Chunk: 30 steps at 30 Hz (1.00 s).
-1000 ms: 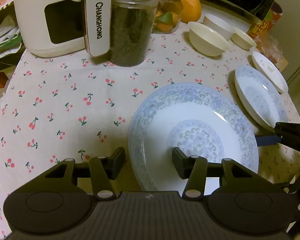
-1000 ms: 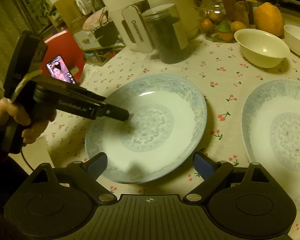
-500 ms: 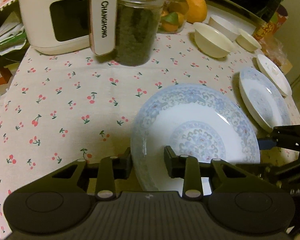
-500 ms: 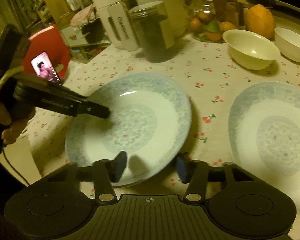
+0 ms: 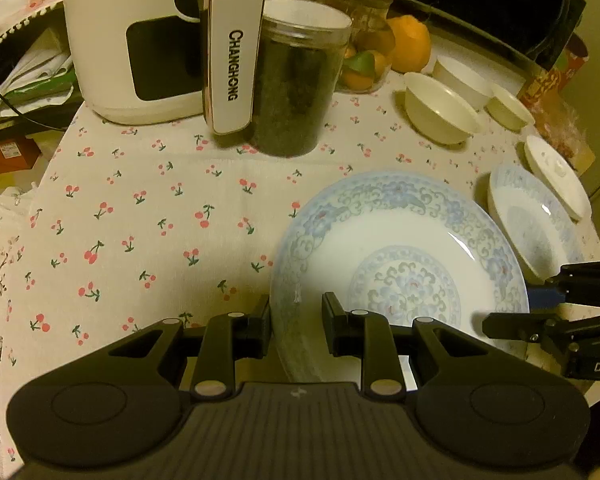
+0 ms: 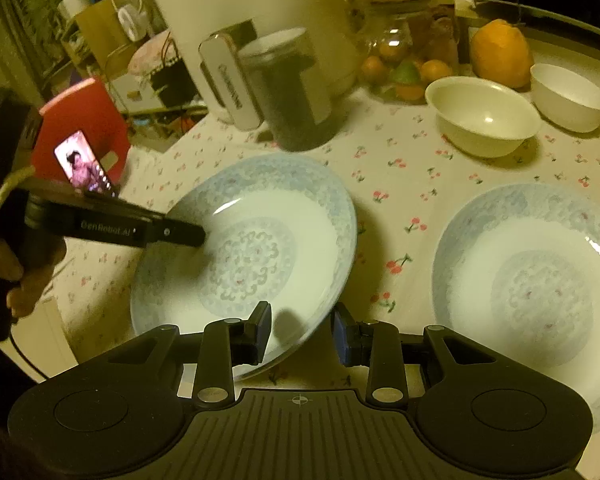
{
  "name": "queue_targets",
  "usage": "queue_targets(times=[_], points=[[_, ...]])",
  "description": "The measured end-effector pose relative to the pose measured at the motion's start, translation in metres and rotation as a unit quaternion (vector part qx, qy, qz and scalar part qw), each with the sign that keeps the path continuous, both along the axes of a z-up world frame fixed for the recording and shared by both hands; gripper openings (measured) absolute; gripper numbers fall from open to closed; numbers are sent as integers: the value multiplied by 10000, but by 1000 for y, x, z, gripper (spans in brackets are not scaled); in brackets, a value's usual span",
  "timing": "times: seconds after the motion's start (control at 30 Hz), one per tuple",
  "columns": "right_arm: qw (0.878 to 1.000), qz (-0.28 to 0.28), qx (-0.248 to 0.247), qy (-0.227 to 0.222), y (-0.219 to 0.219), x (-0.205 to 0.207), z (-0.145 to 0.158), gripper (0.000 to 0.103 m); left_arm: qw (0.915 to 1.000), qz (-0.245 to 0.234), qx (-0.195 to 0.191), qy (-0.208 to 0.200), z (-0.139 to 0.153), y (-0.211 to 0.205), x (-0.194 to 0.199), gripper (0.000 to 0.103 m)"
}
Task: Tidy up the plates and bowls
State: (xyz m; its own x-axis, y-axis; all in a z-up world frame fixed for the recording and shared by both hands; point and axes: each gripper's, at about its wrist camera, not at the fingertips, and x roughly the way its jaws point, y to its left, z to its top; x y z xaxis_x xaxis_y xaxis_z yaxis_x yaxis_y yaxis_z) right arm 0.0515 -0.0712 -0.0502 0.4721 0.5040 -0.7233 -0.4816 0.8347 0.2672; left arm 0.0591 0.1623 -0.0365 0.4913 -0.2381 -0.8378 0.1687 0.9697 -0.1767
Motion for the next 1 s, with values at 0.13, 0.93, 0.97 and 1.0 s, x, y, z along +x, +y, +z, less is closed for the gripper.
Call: queue_targets(times=[0.13,0.93,0.97,1.0], points=[[9998,-156,73,-41,-9,9,9,32,10000,25,-75,-53,5,-5,3,23],[9927,-1095,445,-228,-98,35,37,32,9982,-398,-421,-176,19,-83,34,23],[9921,-1154,450,-210,-102,36,37,32,9980,-426,-425,-169,19,-87,35,23],[9915,-1210,446,-191,-107,37,36,32,9979,-454,-428,-164,19,-91,36,23]])
